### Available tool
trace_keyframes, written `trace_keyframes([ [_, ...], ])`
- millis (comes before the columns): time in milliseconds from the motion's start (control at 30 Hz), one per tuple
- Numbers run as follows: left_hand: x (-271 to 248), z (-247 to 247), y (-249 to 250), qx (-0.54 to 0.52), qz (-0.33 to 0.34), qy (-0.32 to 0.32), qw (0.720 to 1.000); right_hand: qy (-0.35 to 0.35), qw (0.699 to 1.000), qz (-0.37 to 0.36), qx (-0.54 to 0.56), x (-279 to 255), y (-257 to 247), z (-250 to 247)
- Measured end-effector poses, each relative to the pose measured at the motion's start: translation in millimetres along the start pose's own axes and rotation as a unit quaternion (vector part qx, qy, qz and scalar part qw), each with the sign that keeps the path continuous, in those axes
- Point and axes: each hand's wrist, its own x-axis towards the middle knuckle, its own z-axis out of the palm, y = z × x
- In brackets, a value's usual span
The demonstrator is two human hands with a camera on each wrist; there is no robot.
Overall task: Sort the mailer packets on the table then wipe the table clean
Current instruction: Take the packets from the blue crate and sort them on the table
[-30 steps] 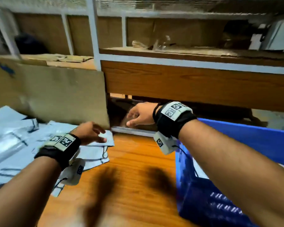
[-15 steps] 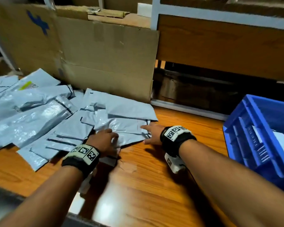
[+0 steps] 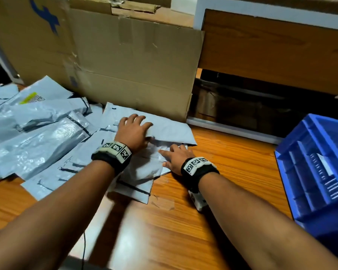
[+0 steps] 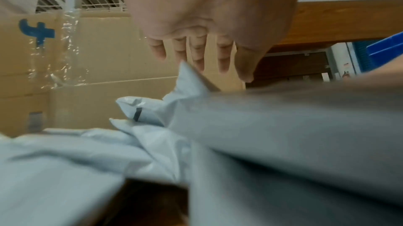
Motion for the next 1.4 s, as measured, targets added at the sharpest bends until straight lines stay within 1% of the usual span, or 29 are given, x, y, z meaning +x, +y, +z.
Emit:
trace_keyframes([
  [133,45,0,-3,0.060,-0.010,-0.137,0.989,-0.005,1.000,0.010,0.008,3,4,-2],
  [167,49,1,-3,0.067,0.000,-0.157,0.985,-0.006,1.000,0.008,0.007,4,6,-2],
  [200,50,1,-2,0.072,0.012,-0.164,0.984,-0.009,1.000,0.004,0.006,5,9,-3],
  [267,49,3,-1,0.077,0.030,-0.144,0.986,-0.016,1.000,-0.008,0.002,6,14,-6],
  [367,50,3,-1,0.041,0.017,-0.111,0.993,-0.008,1.000,-0.027,0.006,2,26,-17],
  [467,51,-5,-3,-0.074,-0.037,-0.079,0.993,0.022,0.999,-0.047,0.014,-8,51,-32],
  [500,51,-9,-3,-0.114,-0.057,-0.063,0.990,0.028,0.998,-0.049,0.014,-14,63,-38],
  [567,48,-15,3,-0.182,-0.076,-0.041,0.980,0.031,0.998,-0.040,0.024,-28,88,-46],
  [667,32,-19,27,-0.236,-0.074,-0.048,0.968,0.004,0.999,-0.014,0.040,-49,126,-46],
  [733,20,-12,49,-0.235,-0.064,-0.068,0.967,-0.028,0.999,0.022,0.040,-60,147,-38],
  [800,9,-2,69,-0.197,-0.042,-0.122,0.972,-0.058,0.995,0.060,0.057,-68,160,-28],
  [833,5,3,77,-0.169,-0.032,-0.155,0.973,-0.083,0.994,0.061,0.047,-72,164,-23],
  [900,-4,9,88,-0.109,-0.025,-0.204,0.973,-0.130,0.987,0.089,0.044,-81,163,-18],
  [967,-8,10,93,-0.054,-0.020,-0.209,0.976,-0.110,0.987,0.111,0.041,-88,156,-21],
  [1033,-8,11,97,-0.022,-0.008,-0.177,0.984,-0.067,0.987,0.136,0.043,-88,141,-26],
  [1067,-6,12,101,-0.018,0.003,-0.176,0.984,-0.059,0.985,0.157,0.037,-85,131,-27],
  [1133,-6,14,109,-0.008,0.020,-0.218,0.976,-0.072,0.981,0.177,0.027,-78,107,-18],
  [1200,-8,17,116,-0.017,0.016,-0.255,0.967,-0.094,0.977,0.186,0.036,-74,85,-4],
  [1300,-13,21,118,-0.051,0.013,-0.251,0.967,-0.087,0.977,0.189,0.043,-78,75,7],
  [1333,-16,21,118,-0.059,0.011,-0.243,0.968,-0.084,0.979,0.180,0.042,-79,78,6],
  [1400,-20,22,119,-0.092,0.001,-0.213,0.973,-0.101,0.983,0.152,0.035,-85,89,1],
])
